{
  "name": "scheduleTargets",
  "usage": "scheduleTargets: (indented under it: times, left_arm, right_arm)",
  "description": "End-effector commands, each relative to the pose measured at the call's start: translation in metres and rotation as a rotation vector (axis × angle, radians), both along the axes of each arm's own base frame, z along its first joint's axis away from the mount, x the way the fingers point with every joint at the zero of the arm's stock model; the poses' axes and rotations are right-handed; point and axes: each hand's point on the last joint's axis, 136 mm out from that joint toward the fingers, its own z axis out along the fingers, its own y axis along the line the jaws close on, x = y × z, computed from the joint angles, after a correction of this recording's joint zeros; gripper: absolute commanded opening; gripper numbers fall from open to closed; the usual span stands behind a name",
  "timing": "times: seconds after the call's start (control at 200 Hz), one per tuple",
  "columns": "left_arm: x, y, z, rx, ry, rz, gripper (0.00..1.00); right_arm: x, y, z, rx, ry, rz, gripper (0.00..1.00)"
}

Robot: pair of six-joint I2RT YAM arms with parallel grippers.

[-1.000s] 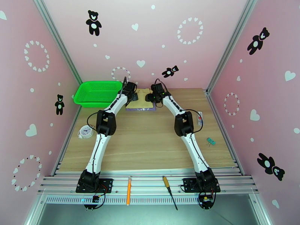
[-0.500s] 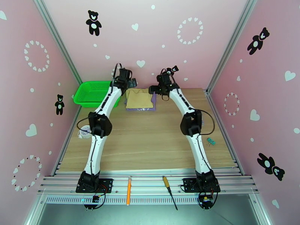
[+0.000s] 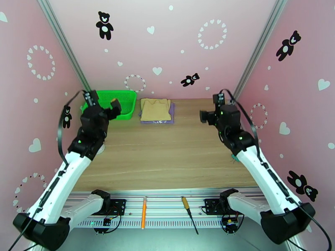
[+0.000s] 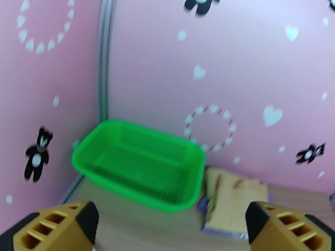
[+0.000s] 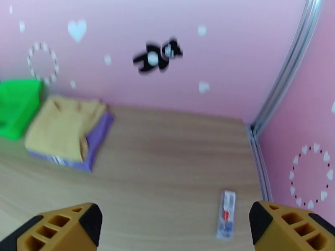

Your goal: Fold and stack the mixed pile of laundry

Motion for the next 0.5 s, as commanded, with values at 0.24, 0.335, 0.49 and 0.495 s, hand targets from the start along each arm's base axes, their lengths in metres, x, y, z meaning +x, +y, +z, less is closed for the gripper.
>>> scheduleTargets:
  times: [0.24,0.335,0.49,0.495]
  left_arm:
    - [-0.005,0.038,-0.150,0.111,0.018,0.173,0.99]
    - [-0.002,0.054,-0.168,0.076,-0.045,0.180,0.99]
    - [0.023,0.044,-0.178,0.097,-0.043,0.010,0.99]
    - [0.024,0.044,-0.180,0.093,-0.040,0.006,0.99]
  right_arm:
    - [-0.010,-0.032,-0.136,-0.012,-0.154,-0.105,0.99]
    - [-0.008,-0.039,-0.135,-0.038,-0.206,-0.103,0.99]
    - [0.006,-0.058,-0.146,0.067,-0.275,-0.140,0.99]
    - [0.006,-0.059,-0.148,0.069,-0.272,-0.143,0.99]
